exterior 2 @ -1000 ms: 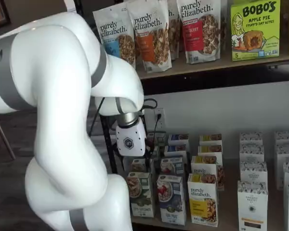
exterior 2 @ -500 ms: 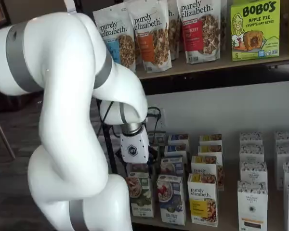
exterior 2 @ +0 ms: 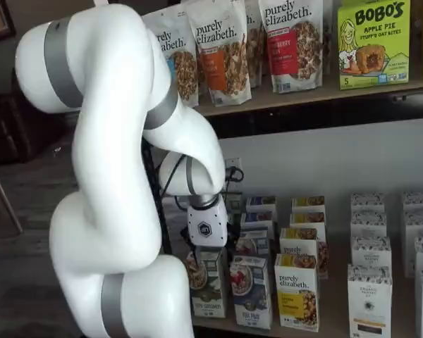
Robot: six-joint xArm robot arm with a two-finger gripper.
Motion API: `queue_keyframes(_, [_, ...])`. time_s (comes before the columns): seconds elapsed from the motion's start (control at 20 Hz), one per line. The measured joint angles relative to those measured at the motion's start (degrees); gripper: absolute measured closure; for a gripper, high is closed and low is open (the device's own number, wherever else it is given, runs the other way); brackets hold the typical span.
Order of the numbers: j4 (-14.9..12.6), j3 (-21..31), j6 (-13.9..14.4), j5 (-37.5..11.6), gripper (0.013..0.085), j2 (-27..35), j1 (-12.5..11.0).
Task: Pick up the blue and white box that is on the bottom shelf, the second box from the left
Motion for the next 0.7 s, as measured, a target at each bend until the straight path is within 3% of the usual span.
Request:
queue_keyframes(0.4, [0.1, -3.4, -1.4, -5.3, 0.0130, 8.2, -1.0])
queue_keyframes(0.6, [-2.3, -5.1, 0.5, -7.2, 0.0130, 11.7, -1.3])
queue_keyframes(0.7, [-2.2, -5.7, 0.4, -8.0, 0.0130, 12.9, -1.2])
